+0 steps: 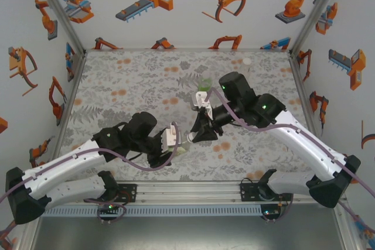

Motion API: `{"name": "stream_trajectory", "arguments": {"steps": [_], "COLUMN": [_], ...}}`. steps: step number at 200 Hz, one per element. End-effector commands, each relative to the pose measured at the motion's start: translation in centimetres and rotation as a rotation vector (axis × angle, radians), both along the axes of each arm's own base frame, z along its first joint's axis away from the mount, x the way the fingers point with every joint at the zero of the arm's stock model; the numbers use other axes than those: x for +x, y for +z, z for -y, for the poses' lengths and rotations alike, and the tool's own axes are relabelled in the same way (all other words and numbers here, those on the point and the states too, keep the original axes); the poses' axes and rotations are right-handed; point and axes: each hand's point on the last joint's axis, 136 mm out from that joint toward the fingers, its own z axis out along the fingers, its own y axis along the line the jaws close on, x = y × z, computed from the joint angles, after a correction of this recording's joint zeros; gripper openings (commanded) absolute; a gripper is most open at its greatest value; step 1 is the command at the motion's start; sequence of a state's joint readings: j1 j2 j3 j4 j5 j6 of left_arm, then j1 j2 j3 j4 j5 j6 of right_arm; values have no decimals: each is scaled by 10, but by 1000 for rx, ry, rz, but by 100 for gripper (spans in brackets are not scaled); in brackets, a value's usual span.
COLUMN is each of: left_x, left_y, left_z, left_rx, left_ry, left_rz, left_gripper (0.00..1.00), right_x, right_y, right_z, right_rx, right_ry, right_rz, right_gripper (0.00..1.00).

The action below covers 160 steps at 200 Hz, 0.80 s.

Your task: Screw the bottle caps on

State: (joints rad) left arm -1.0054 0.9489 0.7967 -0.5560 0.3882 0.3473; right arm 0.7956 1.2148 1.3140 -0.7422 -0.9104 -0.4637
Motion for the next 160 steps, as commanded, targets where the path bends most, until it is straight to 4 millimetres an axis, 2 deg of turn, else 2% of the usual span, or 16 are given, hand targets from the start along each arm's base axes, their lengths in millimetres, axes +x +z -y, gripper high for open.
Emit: {"name": "stream_trajectory", "arguments": {"steps": [1, 28, 62, 89, 125, 160], "left_x": [9, 13, 20, 24, 30, 36], "left_y": [37, 38, 36, 36, 40, 44], "left_z": [13, 10, 7, 5, 4, 3], "left_rx": [-134, -137, -116, -114, -129, -149], "left_ry": [6, 31, 62, 78, 110, 139], "left_rz": [83, 103, 125, 150, 190, 224], "left_gripper": [0, 0, 0, 0, 0, 0], "right_x": [2, 16, 38, 55, 68, 81], "right_y": [-4, -4, -9, -23, -38, -64], "right_z": [-2, -7, -11, -8, -9, 6], "right_rx": [-16, -10, -29, -78, -112, -88], "right_ry": [-52, -187, -409, -614, -827, -1069], "right_rz": [-29, -129, -356, -578, -923, -1166], "right_gripper": [0, 0, 0, 0, 0, 0]}}
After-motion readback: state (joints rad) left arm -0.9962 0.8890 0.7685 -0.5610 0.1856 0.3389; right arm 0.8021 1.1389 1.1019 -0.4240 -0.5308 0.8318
